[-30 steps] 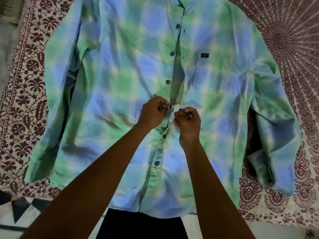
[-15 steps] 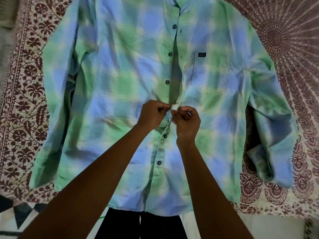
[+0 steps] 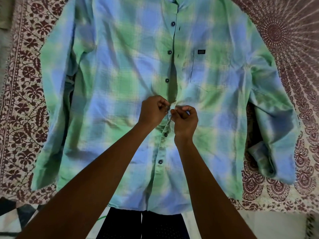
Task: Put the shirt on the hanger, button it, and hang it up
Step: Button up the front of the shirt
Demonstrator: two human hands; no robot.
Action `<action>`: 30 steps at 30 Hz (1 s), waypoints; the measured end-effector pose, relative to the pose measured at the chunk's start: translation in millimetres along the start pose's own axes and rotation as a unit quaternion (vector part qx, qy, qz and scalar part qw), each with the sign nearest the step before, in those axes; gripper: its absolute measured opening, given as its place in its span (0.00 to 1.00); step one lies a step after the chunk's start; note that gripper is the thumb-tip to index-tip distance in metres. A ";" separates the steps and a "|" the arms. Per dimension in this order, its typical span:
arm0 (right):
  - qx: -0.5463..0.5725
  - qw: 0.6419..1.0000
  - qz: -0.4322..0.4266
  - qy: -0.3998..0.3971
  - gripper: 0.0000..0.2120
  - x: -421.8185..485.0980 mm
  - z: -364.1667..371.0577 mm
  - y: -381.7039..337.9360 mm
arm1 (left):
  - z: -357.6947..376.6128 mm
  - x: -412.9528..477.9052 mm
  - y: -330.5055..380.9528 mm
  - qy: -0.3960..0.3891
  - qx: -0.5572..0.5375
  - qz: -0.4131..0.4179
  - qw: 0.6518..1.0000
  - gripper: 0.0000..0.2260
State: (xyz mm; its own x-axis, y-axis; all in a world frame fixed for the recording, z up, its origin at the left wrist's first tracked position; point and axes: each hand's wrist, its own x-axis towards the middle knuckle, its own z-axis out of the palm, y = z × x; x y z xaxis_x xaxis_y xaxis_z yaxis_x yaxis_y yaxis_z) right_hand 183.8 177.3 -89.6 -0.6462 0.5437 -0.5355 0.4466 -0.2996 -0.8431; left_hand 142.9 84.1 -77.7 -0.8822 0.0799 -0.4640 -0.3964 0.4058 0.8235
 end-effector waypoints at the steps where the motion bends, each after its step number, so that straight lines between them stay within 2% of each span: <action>1: 0.018 1.000 0.009 -0.003 0.17 0.3 -0.3 -0.1 | 0.7 -0.5 0.1 0.004 0.000 0.001 1.000 0.03; 7: 0.062 0.997 0.051 -0.016 0.16 3.6 -6.5 -0.7 | 2.0 -1.0 3.0 0.010 0.018 0.007 1.000 0.03; 11: 0.051 0.997 0.045 -0.046 0.15 -0.2 -4.6 -4.2 | 2.7 2.2 -1.1 0.038 0.050 0.014 0.998 0.03; 15: 0.041 0.995 0.048 -0.076 0.15 1.5 -7.5 -6.8 | 2.7 -0.7 -1.2 0.043 0.036 0.020 0.998 0.04; 18: 0.005 0.997 0.031 -0.066 0.18 8.0 -7.7 -6.5 | 4.0 -5.0 1.2 0.045 0.031 0.014 0.998 0.05; 21: -0.071 0.996 0.005 -0.058 0.19 12.3 -4.1 -6.1 | 4.2 -0.9 1.3 0.044 0.047 -0.033 0.997 0.05; 24: -0.141 0.989 -0.024 -0.038 0.18 9.6 -0.5 -8.7 | 4.1 4.1 2.2 0.046 0.063 -0.047 0.996 0.16; 30: -0.196 0.977 -0.079 -0.035 0.20 5.7 -0.1 -6.6 | 2.4 10.3 -5.8 0.050 0.058 -0.051 0.996 0.08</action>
State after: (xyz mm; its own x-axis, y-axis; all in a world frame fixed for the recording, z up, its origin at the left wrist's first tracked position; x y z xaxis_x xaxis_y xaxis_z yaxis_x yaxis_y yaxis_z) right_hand 177.3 182.4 -87.1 -0.7611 0.4996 -0.4138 0.5314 0.1143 -0.8394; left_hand 136.8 84.8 -88.1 -0.8623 -0.0550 -0.5034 -0.4575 0.5107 0.7279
